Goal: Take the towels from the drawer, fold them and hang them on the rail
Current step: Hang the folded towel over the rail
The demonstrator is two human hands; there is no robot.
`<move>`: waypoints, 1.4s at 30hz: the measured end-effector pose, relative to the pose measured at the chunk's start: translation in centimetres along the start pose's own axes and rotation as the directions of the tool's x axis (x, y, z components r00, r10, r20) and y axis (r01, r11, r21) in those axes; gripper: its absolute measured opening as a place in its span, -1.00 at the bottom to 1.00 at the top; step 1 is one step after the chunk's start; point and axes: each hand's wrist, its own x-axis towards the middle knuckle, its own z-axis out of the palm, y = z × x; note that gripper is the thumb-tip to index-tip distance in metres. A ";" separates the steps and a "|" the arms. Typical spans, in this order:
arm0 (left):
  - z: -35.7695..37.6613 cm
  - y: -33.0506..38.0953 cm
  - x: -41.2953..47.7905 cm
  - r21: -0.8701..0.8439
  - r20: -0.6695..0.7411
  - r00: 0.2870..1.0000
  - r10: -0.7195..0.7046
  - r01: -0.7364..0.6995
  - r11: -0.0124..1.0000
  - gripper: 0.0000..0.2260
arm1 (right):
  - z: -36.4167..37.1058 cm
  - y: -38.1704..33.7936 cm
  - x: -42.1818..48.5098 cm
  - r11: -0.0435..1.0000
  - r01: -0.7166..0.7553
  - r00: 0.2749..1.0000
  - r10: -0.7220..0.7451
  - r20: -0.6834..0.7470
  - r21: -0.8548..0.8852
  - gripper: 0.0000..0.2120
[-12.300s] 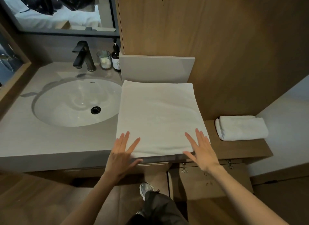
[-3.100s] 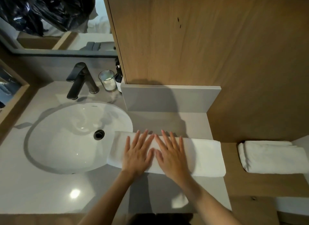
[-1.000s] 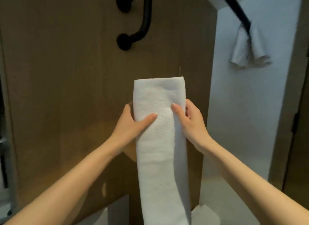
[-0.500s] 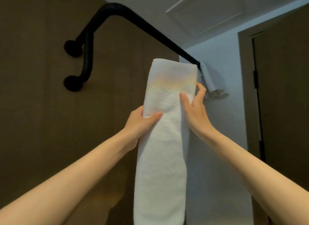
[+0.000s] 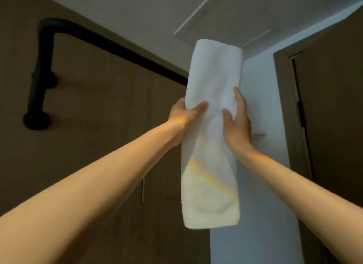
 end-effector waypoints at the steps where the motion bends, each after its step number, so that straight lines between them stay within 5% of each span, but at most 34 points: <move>1: 0.1 -0.1 0.2 0.034 0.023 1.000 -0.017 0.017 0.999 -0.59 | -0.3 0.2 1.1 1.000 -0.009 1.000 0.008 -0.014 -0.011 -0.49; 9: -1.8 -2.7 -0.9 0.204 0.256 0.960 -0.111 0.059 0.977 -0.58 | -0.6 -0.2 8.3 0.990 -0.129 0.988 0.134 -0.080 0.065 -0.52; 18: -2.2 -4.3 1.3 0.113 0.107 0.994 -0.008 -0.004 0.994 -0.61 | 2.7 1.2 12.5 0.993 -0.118 0.988 0.116 -0.104 -0.015 -0.61; 31: 2.5 -6.9 9.3 0.107 -0.090 0.981 0.174 -0.164 0.981 -0.58 | 5.9 7.9 22.0 0.991 0.123 0.986 -0.129 -0.106 -0.054 -0.67; 37: 4.7 -7.8 12.1 0.225 -0.155 0.961 0.229 -0.191 0.955 -0.58 | 6.9 11.5 25.0 0.985 0.100 0.993 -0.091 0.073 -0.138 -0.71; 42: 4.6 -9.5 12.0 0.323 -0.193 0.942 0.273 -0.201 0.925 -0.61 | 8.1 12.5 23.6 0.903 0.370 0.922 -0.385 -0.029 -0.217 -0.91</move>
